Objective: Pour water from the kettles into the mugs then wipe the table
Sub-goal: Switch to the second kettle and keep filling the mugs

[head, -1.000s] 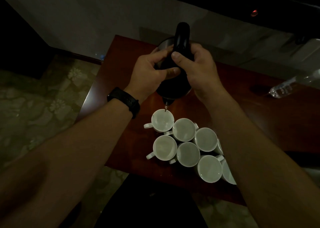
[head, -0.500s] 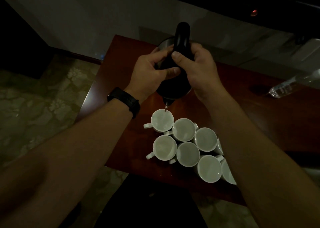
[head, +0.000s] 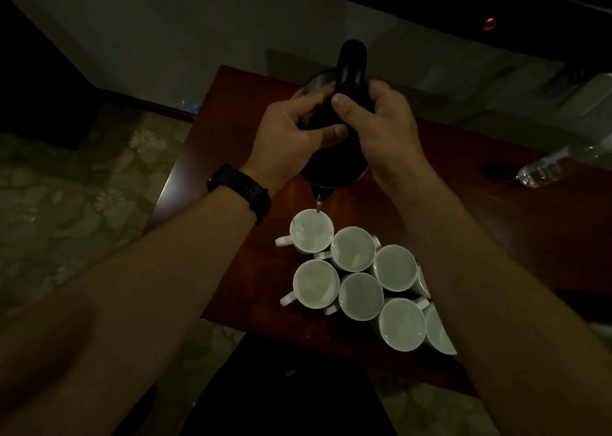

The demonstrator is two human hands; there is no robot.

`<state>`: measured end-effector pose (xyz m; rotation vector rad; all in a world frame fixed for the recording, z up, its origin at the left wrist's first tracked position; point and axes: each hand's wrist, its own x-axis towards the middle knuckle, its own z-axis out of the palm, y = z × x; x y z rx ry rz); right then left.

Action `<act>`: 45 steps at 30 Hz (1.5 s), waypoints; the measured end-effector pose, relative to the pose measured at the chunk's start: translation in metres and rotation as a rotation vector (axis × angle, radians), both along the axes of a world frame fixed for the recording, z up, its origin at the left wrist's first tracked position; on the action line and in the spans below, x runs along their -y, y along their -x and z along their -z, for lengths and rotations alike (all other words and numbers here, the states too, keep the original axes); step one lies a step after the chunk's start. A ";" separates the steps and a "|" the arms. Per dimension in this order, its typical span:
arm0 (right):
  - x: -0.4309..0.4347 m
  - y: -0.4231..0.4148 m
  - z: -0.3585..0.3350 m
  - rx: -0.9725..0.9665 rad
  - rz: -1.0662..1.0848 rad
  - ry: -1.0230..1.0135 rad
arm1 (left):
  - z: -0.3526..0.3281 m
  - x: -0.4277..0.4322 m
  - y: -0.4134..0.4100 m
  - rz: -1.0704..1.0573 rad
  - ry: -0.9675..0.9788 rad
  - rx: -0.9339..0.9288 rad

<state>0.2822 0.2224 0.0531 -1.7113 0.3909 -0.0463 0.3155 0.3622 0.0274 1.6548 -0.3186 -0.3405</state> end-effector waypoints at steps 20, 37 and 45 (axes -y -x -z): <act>0.000 -0.034 -0.021 -0.178 0.118 -0.070 | -0.027 0.015 -0.005 -0.022 -0.029 -0.126; -0.011 0.008 -0.007 -0.191 0.212 -0.015 | -0.021 0.007 0.029 0.040 -0.122 -0.126; -0.018 0.036 0.001 -0.124 0.181 0.042 | -0.009 0.002 0.057 -0.017 -0.087 -0.057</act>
